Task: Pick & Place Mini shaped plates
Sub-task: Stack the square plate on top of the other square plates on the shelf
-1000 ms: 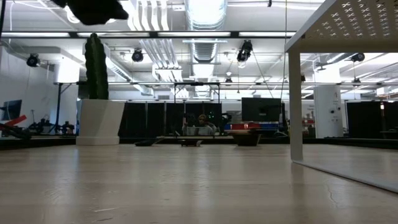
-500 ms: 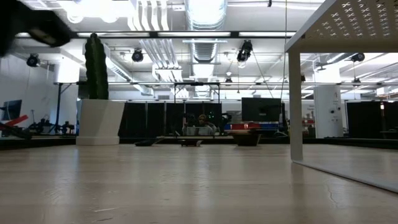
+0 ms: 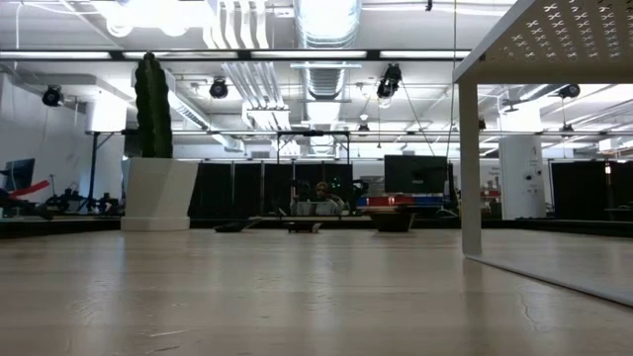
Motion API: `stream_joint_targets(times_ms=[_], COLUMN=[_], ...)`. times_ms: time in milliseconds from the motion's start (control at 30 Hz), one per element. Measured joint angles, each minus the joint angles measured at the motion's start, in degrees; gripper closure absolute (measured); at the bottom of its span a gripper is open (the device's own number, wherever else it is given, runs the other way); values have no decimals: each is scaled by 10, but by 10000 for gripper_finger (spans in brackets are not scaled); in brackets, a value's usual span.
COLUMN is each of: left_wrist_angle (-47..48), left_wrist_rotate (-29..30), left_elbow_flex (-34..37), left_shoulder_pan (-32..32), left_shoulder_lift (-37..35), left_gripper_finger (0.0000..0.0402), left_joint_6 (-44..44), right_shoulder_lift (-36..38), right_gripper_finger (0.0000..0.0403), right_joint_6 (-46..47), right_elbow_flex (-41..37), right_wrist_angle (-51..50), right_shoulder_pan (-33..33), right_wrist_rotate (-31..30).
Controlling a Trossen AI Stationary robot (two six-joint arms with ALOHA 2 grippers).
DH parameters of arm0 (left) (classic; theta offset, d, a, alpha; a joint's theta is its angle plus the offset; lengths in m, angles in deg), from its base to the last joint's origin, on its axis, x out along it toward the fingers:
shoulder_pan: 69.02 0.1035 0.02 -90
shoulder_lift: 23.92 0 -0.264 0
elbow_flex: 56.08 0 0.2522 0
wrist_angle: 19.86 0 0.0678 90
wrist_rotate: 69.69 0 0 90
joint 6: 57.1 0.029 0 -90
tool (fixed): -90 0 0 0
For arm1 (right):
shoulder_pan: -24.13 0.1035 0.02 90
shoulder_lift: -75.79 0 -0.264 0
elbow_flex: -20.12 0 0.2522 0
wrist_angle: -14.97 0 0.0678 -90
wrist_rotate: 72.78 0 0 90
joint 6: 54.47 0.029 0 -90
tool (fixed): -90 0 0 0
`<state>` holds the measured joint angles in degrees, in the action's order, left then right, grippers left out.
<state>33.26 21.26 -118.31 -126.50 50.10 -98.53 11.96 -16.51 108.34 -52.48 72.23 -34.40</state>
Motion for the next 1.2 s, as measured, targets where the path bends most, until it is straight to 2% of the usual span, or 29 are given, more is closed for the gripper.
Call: stream_joint_targets(times_ms=[100, 333, 600, 700, 800, 1200], left_wrist_angle=[-46, -73, -78, -80, -82, -105], left_wrist_rotate=[0, -35, -53, -76, -94, -87], left_elbow_flex=[0, 0, 0, 0, 0, 0], left_shoulder_pan=[-15, -41, -59, -58, -59, -59], left_shoulder_lift=[26, 62, 124, 143, 148, 124], left_gripper_finger=[344, 344, 344, 344, 344, 344], left_joint_6=[-15, -60, -45, -28, -20, -57], right_shoulder_lift=[0, 0, 0, 0, 0, 0], right_gripper_finger=[394, 394, 394, 394, 394, 394], right_joint_6=[-12, -36, -41, -41, -41, -41], right_elbow_flex=[0, 0, 0, 0, 0, 0], right_wrist_angle=[3, 3, 3, 3, 2, 2], right_shoulder_pan=[0, 0, 0, 0, 0, 0], right_wrist_rotate=[0, 0, 4, 4, 5, 6])
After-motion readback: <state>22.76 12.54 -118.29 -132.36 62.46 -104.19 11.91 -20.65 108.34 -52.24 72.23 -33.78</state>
